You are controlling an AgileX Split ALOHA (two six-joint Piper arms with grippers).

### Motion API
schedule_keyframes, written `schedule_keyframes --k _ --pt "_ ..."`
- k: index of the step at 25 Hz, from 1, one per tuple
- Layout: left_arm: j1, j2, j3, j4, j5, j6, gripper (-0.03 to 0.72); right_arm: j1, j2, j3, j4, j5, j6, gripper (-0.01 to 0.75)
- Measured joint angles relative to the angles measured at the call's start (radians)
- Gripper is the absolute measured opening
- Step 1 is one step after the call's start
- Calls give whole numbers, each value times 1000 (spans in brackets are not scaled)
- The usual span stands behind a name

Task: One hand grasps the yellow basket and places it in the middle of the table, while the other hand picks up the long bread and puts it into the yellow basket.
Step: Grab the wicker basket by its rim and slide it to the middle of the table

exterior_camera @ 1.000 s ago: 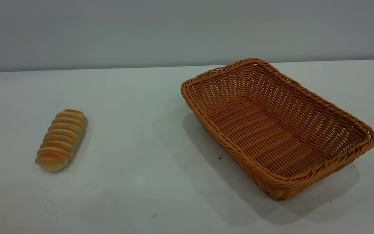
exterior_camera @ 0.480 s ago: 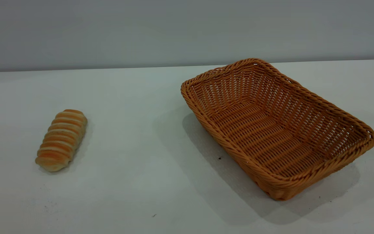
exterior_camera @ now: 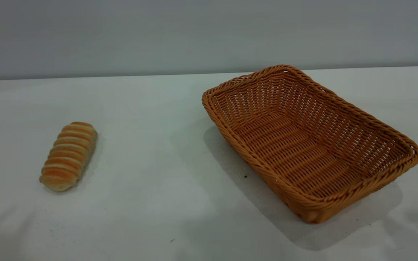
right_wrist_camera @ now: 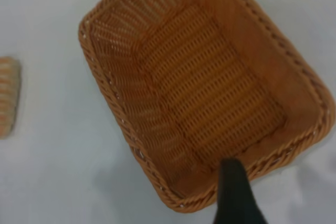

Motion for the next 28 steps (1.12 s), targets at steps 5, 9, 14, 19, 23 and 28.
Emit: schedule_keyframes --k 5,9,14,19,23,28 --pt "-1 209 -82 -4 -92 67 395 0 128 -3 11 -14 1 474" --pt "-4 356 -139 -23 -122 122 395 0 232 -5 41 -21 4 504" --pt "-42 489 -207 -87 -173 214 395 0 350 -8 93 -32 4 515" --pt "-80 573 -265 -108 -220 262 395 0 439 -9 125 -58 4 517" --pt "-84 624 -302 -122 -235 267 395 0 496 -10 164 -70 1 517" --pt "-86 667 -334 -132 -240 268 395 0 561 -11 188 -80 -19 517"
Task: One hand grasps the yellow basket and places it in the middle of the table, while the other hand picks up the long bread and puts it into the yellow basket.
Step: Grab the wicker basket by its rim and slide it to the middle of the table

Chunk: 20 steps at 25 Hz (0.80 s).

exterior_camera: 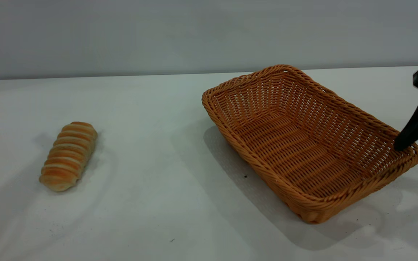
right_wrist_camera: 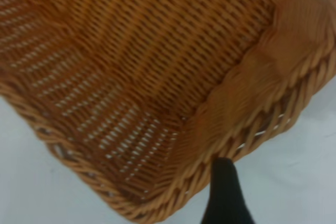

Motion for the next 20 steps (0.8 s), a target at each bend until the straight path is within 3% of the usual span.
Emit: schedule_keyframes --k 11,20 --pt "-1 51 -24 -3 -22 2 395 20 106 -4 98 -62 -67 518" --pt "-1 52 -24 -3 -52 3 395 20 192 -7 294 -86 -237 518"
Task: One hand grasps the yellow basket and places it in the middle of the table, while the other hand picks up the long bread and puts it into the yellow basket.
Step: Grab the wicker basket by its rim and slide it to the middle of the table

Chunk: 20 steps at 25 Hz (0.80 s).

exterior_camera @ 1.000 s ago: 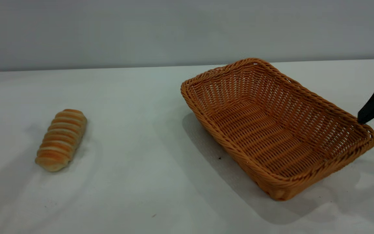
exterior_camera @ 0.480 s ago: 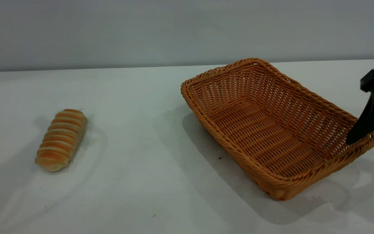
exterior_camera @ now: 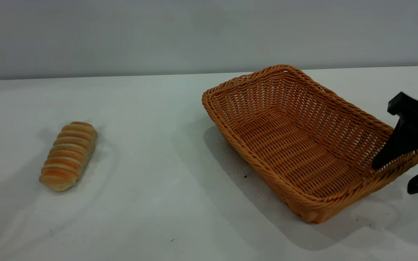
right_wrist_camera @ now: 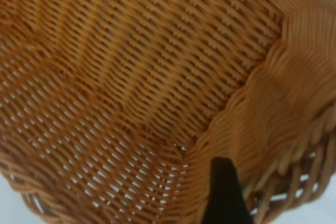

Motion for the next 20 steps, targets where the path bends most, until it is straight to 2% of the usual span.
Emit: schedule_keyframes --k 14,20 --pt "0 0 0 0 -26 2 395 0 163 -1 408 22 -362 514" --pt "0 0 0 0 -35 4 395 22 222 -3 525 38 -460 495"
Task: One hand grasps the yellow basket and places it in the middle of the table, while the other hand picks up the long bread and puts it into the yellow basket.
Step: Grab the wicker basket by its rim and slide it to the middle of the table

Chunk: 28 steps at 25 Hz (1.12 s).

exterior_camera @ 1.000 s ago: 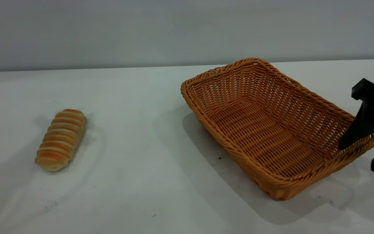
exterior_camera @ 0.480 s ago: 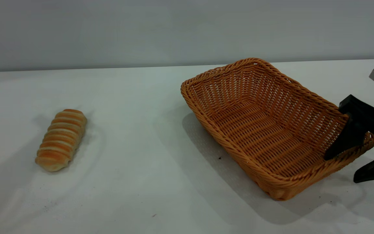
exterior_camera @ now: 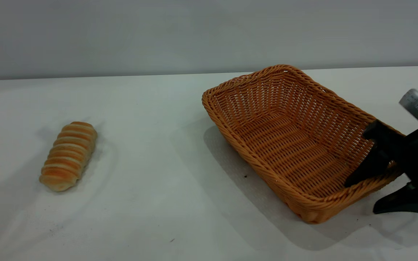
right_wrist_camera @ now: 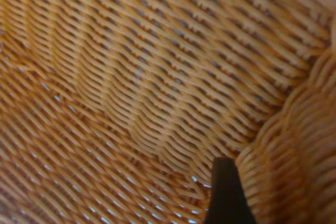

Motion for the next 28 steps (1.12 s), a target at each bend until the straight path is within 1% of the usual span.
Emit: schedule_keyframes --k 2,7,8,9,17,22,25,28 --pt "0 0 0 0 -2 0 395 13 10 -1 40 1 -31 462" --pt "0 0 0 1 -2 0 395 35 19 -6 121 7 -94 290" --pt "0 0 0 1 -2 0 395 36 19 -7 123 4 -102 261" --pt "0 0 0 1 -2 0 395 36 20 -7 123 3 -109 250" --pt "0 0 0 1 -2 0 395 37 21 -7 119 8 -140 249" --pt "0 0 0 1 -2 1 395 37 18 -7 111 33 -230 249" --pt "0 0 0 1 -1 1 395 37 -12 -7 48 39 -245 249" --pt "0 0 0 1 0 1 395 37 -39 -12 -71 48 -196 249"
